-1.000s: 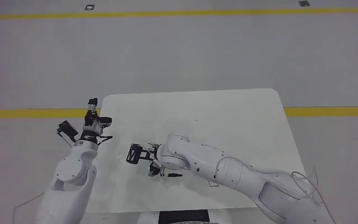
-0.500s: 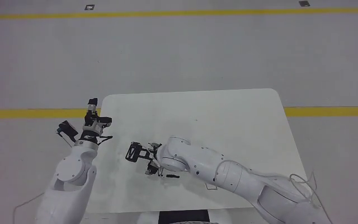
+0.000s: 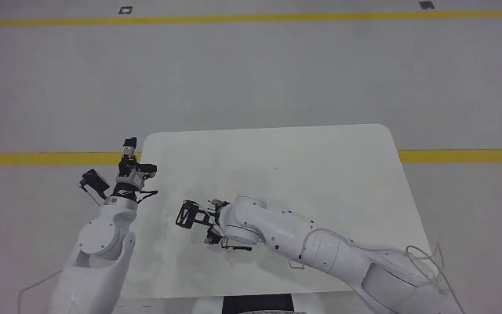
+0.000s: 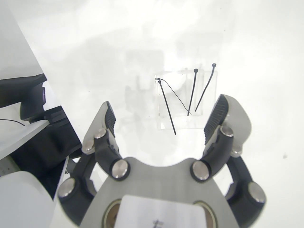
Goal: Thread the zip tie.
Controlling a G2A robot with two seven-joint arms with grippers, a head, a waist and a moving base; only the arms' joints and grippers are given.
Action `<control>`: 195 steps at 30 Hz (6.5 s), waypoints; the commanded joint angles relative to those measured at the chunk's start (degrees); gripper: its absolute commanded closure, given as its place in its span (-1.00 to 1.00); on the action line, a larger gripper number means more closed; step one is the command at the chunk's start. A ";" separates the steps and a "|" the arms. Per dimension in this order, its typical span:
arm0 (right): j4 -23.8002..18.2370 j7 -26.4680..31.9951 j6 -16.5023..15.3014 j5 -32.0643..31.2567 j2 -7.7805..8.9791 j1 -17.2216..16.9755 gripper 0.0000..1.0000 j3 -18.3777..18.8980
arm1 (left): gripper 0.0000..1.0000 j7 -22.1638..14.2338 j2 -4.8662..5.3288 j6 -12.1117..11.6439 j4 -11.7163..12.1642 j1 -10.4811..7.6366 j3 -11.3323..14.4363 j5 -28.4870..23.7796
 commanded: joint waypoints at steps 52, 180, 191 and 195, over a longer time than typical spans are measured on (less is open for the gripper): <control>10.95 -4.95 0.63 -15.44 -5.79 -4.15 0.66 2.71 | -1.00 0.00 0.00 0.00 0.00 0.00 0.00 0.00; 2.98 -65.43 -12.97 27.94 8.43 -14.42 1.00 15.10 | -1.00 -34.14 1.94 17.45 7.23 -1.92 -9.25 -20.11; 0.95 -66.08 -12.97 37.34 8.43 -15.13 1.00 14.57 | -1.00 -58.07 4.29 19.48 17.78 -5.11 -5.14 -26.63; 0.34 -65.49 -12.97 45.68 8.76 -14.24 1.00 13.77 | -1.00 -68.94 6.05 19.48 25.65 -8.57 -2.63 -29.30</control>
